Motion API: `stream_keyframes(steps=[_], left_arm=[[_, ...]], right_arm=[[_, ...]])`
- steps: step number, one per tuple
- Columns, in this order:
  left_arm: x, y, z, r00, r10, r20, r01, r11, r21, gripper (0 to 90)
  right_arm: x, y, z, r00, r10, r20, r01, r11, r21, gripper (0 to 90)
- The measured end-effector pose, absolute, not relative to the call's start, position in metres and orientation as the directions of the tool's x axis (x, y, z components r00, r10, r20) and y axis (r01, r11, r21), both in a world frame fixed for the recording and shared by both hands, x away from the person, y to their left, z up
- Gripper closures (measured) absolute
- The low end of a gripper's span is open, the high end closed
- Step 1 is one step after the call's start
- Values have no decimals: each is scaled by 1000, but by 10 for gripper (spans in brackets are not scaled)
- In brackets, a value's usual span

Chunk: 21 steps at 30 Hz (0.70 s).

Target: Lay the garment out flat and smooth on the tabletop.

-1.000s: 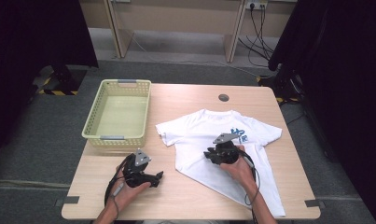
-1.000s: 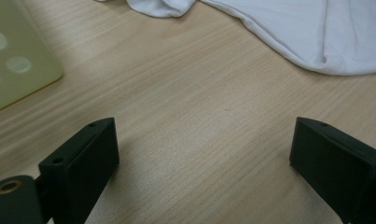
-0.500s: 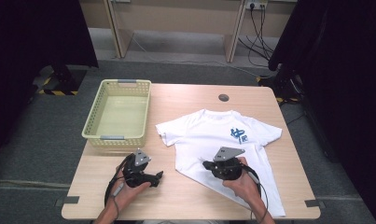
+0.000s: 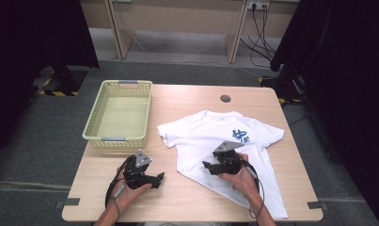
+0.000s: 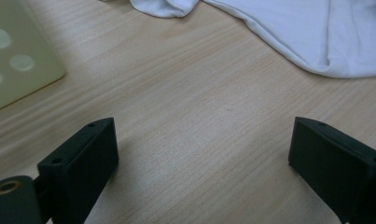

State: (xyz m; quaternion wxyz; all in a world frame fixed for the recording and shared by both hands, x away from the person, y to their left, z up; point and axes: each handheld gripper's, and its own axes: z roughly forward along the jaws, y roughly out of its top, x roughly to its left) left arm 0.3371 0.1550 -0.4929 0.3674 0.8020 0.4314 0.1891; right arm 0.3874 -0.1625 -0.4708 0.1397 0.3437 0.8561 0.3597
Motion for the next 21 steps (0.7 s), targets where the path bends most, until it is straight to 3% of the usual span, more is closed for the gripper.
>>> stream_keyframes(steps=[3, 5, 9, 11, 21], left_arm=[[337, 155, -493, 554, 832, -12, 553, -358, 752, 72], [337, 155, -493, 554, 832, -12, 553, -358, 752, 72], [337, 155, -493, 553, 833, -11, 553, -357, 752, 71], [337, 155, -493, 553, 833, -11, 554, -358, 752, 70], [337, 155, -493, 553, 833, -11, 554, -358, 752, 70]], right_arm=[[392, -159, -475, -720, 694, -12, 488, 519, 702, 426], [391, -157, -476, -740, 672, -20, 467, 534, 705, 512], [388, -156, -475, -781, 624, -30, 419, 559, 716, 773], [386, -156, -475, -796, 605, -20, 406, 559, 723, 841], [341, -150, -462, -854, 520, 8, 338, 543, 768, 857]])
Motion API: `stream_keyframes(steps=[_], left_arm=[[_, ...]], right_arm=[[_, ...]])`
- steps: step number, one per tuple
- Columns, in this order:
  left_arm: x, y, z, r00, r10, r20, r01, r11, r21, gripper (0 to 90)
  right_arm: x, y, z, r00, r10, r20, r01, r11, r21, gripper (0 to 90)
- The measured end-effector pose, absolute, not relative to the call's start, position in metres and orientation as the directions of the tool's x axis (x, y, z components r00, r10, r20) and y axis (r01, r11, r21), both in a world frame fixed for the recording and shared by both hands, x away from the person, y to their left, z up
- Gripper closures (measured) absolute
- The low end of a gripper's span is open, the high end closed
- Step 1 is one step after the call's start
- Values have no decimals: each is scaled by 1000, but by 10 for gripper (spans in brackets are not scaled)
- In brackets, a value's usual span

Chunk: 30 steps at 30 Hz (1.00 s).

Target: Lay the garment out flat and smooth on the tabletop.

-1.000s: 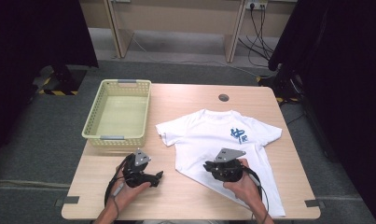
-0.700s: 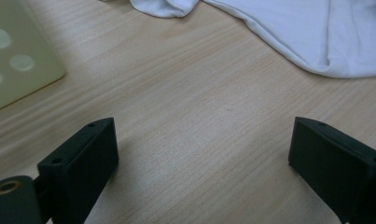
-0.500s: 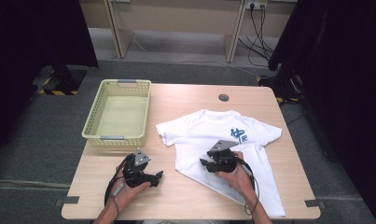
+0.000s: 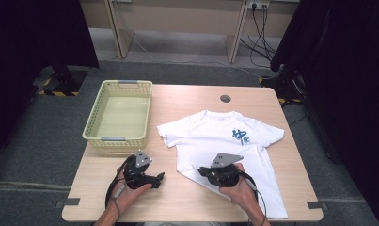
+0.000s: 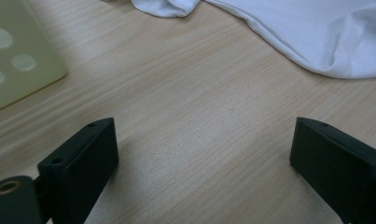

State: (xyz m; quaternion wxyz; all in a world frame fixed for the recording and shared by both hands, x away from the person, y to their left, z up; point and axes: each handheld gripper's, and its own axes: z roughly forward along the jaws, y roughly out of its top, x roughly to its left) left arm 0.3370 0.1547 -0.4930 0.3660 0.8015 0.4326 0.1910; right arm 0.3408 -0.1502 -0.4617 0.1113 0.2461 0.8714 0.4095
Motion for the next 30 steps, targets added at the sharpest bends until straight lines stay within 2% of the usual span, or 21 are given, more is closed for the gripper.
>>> stream_keyframes(steps=[7, 10, 11, 14, 19, 21, 23, 30], left_arm=[[337, 155, -493, 550, 835, -9, 555, -358, 751, 68], [337, 155, -493, 550, 835, -9, 556, -357, 751, 68], [337, 155, -493, 550, 835, -9, 556, -357, 751, 68], [337, 155, -493, 549, 836, -9, 556, -357, 751, 68], [337, 155, -493, 548, 836, -8, 554, -356, 753, 71], [335, 155, -492, 545, 838, -16, 544, -340, 767, 119], [332, 153, -489, 545, 835, -77, 555, -291, 780, 107], [318, 127, -484, 577, 806, -134, 565, -276, 777, 53]], right_arm=[[299, -151, -456, -894, 448, 22, 293, 545, 786, 837], [285, -160, -447, -894, 446, 48, 302, 519, 800, 734], [283, -165, -444, -884, 464, 58, 315, 500, 806, 676], [287, -184, -438, -845, 530, 73, 348, 440, 828, 612], [303, -211, -438, -774, 631, 57, 393, 407, 824, 577], [308, -218, -440, -747, 664, 30, 406, 421, 811, 566], [313, -226, -443, -719, 695, 13, 423, 423, 801, 555], [323, -253, -447, -640, 768, -10, 467, 399, 789, 513]])
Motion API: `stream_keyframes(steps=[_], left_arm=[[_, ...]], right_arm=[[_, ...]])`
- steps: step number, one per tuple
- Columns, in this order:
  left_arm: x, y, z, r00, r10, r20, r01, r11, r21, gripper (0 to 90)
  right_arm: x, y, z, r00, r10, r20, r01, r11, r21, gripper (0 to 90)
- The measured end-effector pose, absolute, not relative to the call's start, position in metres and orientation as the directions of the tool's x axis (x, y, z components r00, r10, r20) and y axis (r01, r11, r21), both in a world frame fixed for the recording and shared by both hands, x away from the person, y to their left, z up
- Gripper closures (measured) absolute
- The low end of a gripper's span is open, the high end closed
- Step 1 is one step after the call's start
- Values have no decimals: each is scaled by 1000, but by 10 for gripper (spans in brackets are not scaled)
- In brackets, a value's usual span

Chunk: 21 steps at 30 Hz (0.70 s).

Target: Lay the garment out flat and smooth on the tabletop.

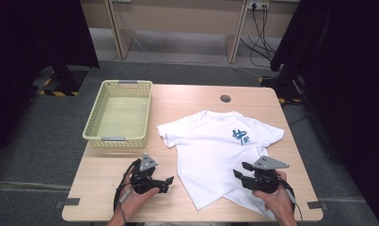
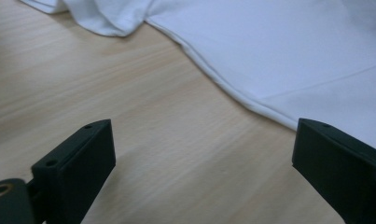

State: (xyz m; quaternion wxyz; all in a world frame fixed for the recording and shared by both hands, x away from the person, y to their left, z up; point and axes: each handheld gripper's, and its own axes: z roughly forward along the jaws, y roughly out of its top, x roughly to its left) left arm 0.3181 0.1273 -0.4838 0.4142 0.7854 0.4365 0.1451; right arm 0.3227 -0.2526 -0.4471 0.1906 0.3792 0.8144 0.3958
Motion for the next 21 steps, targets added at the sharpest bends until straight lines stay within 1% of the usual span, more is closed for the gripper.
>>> stream_keyframes(steps=[3, 6, 8, 14, 17, 21], left_arm=[[309, 109, -486, 611, 779, -141, 563, -302, 770, 46], [305, 92, -484, 635, 760, -138, 551, -321, 770, 41], [301, 82, -482, 652, 747, -131, 538, -334, 774, 39], [297, 55, -488, 669, 740, -66, 518, -401, 755, 36], [296, 49, -492, 674, 739, -3, 496, -450, 743, 16], [292, 59, -492, 688, 725, -5, 493, -462, 737, 4]], right_arm=[[321, -262, -447, -611, 791, -38, 475, 405, 781, 485], [319, -272, -451, -579, 815, -31, 501, 385, 775, 456], [316, -277, -454, -565, 824, -52, 510, 398, 763, 440], [312, -289, -464, -534, 844, -44, 541, 382, 749, 424], [310, -293, -465, -524, 851, -41, 546, 373, 750, 420], [306, -298, -466, -509, 858, -71, 553, 389, 737, 418]])
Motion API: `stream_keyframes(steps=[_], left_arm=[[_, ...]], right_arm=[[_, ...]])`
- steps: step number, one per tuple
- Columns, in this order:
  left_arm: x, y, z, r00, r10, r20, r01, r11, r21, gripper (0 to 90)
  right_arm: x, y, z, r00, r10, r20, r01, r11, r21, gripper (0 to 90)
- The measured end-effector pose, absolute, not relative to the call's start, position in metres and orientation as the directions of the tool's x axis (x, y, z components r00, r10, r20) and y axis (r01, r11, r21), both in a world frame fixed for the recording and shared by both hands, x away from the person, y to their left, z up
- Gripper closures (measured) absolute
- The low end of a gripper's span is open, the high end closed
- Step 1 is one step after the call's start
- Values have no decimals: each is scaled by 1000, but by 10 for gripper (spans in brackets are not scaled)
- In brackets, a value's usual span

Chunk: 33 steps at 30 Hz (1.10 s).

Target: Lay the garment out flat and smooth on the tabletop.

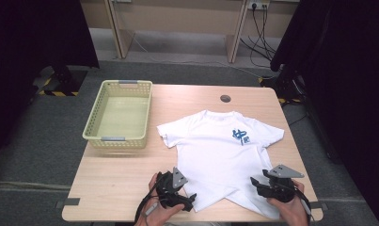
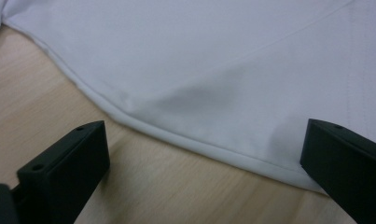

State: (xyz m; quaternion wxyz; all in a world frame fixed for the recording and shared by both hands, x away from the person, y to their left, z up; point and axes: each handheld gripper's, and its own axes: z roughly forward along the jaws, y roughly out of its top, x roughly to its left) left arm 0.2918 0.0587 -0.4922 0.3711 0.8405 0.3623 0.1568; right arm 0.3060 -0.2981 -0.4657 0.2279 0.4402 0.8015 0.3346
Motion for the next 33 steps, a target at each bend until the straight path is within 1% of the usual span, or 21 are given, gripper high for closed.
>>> stream_keyframes(steps=[4, 7, 8, 13, 16, 19, 22, 25, 27, 33], left_arm=[[287, 78, -493, 696, 718, -9, 489, -465, 738, 0], [282, 88, -493, 701, 713, -11, 486, -466, 739, 0], [281, 91, -493, 705, 709, -8, 483, -471, 738, 0], [275, 94, -494, 712, 702, -8, 478, -477, 737, 0], [272, 93, -494, 715, 699, -9, 476, -478, 738, 0], [272, 92, -492, 727, 686, -1, 467, -494, 733, 5], [277, 93, -492, 730, 683, -8, 467, -490, 736, 12], [288, 95, -490, 714, 700, -3, 469, -475, 745, 19], [298, 97, -489, 695, 719, -7, 478, -455, 751, 23], [324, 97, -488, 653, 758, -10, 502, -422, 755, 23]], right_arm=[[299, -304, -472, -506, 856, -106, 574, 426, 699, 410], [295, -312, -476, -503, 863, -38, 593, 377, 712, 410], [294, -314, -476, -503, 864, -30, 596, 372, 712, 409], [287, -319, -474, -498, 867, -22, 617, 371, 694, 403], [281, -317, -472, -516, 857, -19, 625, 392, 675, 380], [280, -315, -470, -519, 854, -26, 624, 399, 672, 375], [286, -314, -466, -509, 860, -34, 601, 383, 702, 364], [298, -316, -464, -495, 868, -28, 590, 359, 723, 351], [309, -321, -465, -479, 878, -9, 603, 336, 724, 350], [341, -332, -469, -418, 908, -10, 627, 297, 720, 354]])
